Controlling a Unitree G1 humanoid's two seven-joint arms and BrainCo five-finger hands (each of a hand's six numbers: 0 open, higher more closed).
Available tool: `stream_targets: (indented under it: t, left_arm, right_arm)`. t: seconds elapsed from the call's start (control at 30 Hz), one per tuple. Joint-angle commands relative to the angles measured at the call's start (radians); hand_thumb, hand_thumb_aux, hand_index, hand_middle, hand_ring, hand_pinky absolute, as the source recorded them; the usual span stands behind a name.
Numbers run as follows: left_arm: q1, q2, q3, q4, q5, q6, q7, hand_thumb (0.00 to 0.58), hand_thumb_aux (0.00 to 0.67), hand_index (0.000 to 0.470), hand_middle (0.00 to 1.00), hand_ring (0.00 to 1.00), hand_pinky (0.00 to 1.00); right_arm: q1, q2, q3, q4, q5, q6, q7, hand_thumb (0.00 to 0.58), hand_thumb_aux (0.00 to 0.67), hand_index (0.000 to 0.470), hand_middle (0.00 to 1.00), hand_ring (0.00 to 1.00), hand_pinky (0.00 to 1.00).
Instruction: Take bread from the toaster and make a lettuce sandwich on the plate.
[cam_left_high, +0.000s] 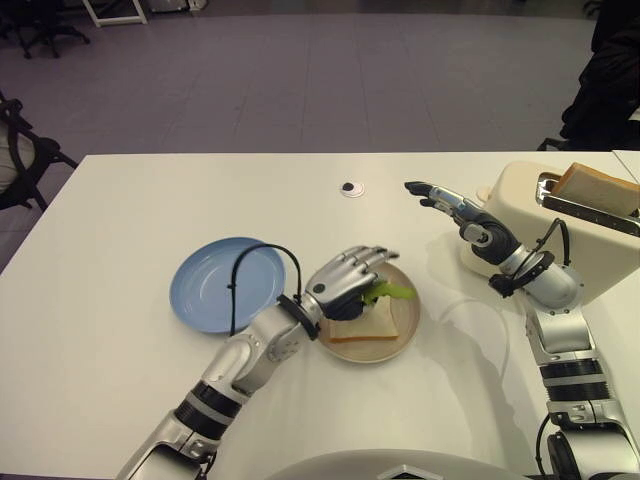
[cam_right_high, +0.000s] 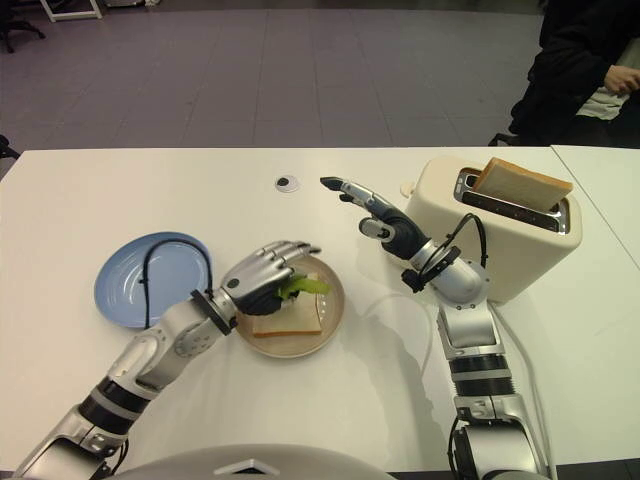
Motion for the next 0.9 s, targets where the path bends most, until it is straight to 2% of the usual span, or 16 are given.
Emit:
stream_targets:
  t: [0.03,0.1,0.13,0.17,0.6,0.67,0.73,0.8,0.9]
  left_arm:
    - [0.007,0.015,-0.007,0.079,0.021,-0.009,0.028,0.580,0.670,0.470,0.00,0.00,0.00]
    - [0.006,0.015,-0.003,0.087,0.023,-0.009,0.039,0.580,0.670,0.470,0.00,0.00,0.00]
    - [0.005,0.013,-0.003,0.088,0.024,-0.008,0.041,0.511,0.439,0.308,0.00,0.00,0.00]
    - [0.006,0.010,-0.002,0.084,0.026,-0.004,0.045,0.000,0.000,0.000,0.00,0.00,0.00]
    - [0.048,0.020,0.050,-0.027,0.008,0.030,0.027,0.000,0.000,0.000,0.00,0.00,0.00]
    - [0.093,0.036,0.104,-0.103,-0.054,0.036,0.007,0.000,0.000,0.000,0.00,0.00,0.00]
    - [0.171,0.036,0.200,-0.214,-0.220,0.042,-0.023,0.000,0.000,0.000,0.00,0.00,0.00]
    - [0.302,-0.011,0.333,-0.344,-0.565,0.031,-0.039,0.000,0.000,0.000,0.00,0.00,0.00]
    - [0.468,-0.054,0.422,-0.368,-0.869,-0.042,-0.056,0.000,0.000,0.000,0.00,0.00,0.00]
  right_arm:
    - [-0.009,0.004,0.007,0.000,-0.007,0.002,-0.003,0.000,0.000,0.000,0.00,0.00,0.00]
    - [-0.007,0.005,0.008,-0.001,-0.008,0.003,-0.004,0.000,0.000,0.000,0.00,0.00,0.00]
    - [-0.005,0.005,0.009,-0.002,-0.008,0.003,-0.005,0.000,0.000,0.000,0.00,0.00,0.00]
    - [-0.004,0.004,0.009,-0.004,-0.006,0.004,-0.004,0.000,0.000,0.000,0.00,0.00,0.00]
    - [-0.001,-0.001,0.017,-0.005,-0.006,0.004,0.004,0.000,0.000,0.000,0.00,0.00,0.00]
    - [-0.010,-0.005,0.015,-0.005,-0.010,-0.006,0.003,0.000,0.000,0.000,0.00,0.00,0.00]
    - [-0.027,-0.029,-0.005,-0.037,-0.034,-0.037,-0.011,0.000,0.000,0.000,0.00,0.00,0.00]
    - [-0.085,-0.102,-0.080,-0.106,-0.078,-0.061,-0.046,0.000,0.000,0.000,0.00,0.00,0.00]
    - [-0.206,-0.312,-0.201,0.017,-0.179,-0.121,-0.078,0.000,0.000,0.000,0.00,0.00,0.00]
